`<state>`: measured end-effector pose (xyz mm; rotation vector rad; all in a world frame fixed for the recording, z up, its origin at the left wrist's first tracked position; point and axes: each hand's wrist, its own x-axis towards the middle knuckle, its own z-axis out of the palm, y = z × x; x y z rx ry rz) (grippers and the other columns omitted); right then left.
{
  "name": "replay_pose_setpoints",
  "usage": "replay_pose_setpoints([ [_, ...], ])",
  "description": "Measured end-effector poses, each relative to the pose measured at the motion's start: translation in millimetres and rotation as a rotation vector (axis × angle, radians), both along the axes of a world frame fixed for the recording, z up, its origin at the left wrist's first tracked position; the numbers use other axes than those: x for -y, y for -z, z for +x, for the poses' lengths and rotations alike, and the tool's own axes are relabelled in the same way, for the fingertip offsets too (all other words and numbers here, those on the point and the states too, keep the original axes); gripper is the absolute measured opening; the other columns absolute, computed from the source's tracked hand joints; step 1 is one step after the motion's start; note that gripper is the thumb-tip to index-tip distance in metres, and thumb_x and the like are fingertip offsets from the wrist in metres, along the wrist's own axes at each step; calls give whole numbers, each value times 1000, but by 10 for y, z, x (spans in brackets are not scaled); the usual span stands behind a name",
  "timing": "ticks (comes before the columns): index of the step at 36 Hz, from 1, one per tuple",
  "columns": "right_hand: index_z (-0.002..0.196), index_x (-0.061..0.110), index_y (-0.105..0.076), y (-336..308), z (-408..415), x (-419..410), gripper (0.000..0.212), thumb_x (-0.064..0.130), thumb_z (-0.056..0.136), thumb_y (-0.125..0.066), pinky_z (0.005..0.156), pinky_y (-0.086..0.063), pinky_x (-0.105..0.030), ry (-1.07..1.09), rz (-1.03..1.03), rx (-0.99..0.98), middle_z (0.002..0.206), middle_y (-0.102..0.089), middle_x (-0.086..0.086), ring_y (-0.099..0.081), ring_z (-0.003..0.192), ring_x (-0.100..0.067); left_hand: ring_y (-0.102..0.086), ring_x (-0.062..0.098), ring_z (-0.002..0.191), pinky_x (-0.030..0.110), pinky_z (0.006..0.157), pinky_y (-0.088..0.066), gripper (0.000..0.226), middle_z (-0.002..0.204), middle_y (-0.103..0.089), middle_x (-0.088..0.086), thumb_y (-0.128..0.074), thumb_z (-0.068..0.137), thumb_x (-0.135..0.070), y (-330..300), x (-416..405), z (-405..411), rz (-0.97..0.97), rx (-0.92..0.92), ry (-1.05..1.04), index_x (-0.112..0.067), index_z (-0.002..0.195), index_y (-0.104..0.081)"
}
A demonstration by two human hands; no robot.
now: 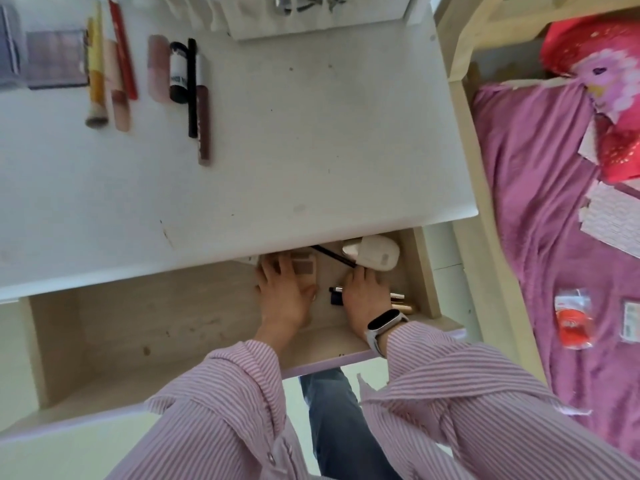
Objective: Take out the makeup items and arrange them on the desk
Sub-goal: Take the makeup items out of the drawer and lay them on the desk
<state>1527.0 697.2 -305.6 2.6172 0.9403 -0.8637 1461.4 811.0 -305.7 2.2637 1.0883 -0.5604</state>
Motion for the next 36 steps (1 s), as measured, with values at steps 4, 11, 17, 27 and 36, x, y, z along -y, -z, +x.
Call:
replay_pose_setpoints([
  [4, 122, 2, -42, 14, 25, -7, 31, 5, 94, -30, 87, -38, -38, -22, -41, -45, 124, -46, -15, -44, 115, -31, -19, 38, 132, 46, 103, -28, 92, 149, -11, 18, -71, 77, -34, -25, 6, -33, 13, -49, 22, -16, 146, -12],
  [11, 125, 5, -37, -81, 101, 24, 32, 6, 93, -34, 89, -38, -38, -126, -15, -82, 121, -54, -16, -50, 112, -31, -40, 35, 113, 38, 92, -42, 71, 133, -24, 17, -71, 73, -17, -92, -31, -183, -19, 32, 96, -12, 134, -35],
  [17, 125, 9, -36, -276, 165, 103, 38, 21, 91, -45, 77, -45, -35, -197, 19, -309, 117, -59, -15, -59, 101, -32, -55, 35, 102, 33, 88, -44, 46, 128, -39, 16, -60, 84, -8, -251, -170, -295, -192, 191, 94, -11, 128, -47],
  [27, 118, 13, -37, -1095, 70, -460, 37, 25, 85, -51, 58, -35, -30, -240, 245, -400, 89, -59, -8, -51, 71, -24, -59, 7, 90, 11, 74, -40, 32, 99, -64, -8, -53, 91, -6, -841, -713, -775, -201, 513, -73, -20, 119, -49],
  [36, 102, 21, -39, -1618, -183, -1630, 18, 20, 89, -52, 52, -35, -19, 208, 638, -666, 77, -52, 3, -48, 60, -11, -53, -11, 72, 5, 61, -40, 30, 88, -56, -13, -44, 95, -4, -1368, -1651, -1051, -21, 771, -372, -23, 118, -46],
])
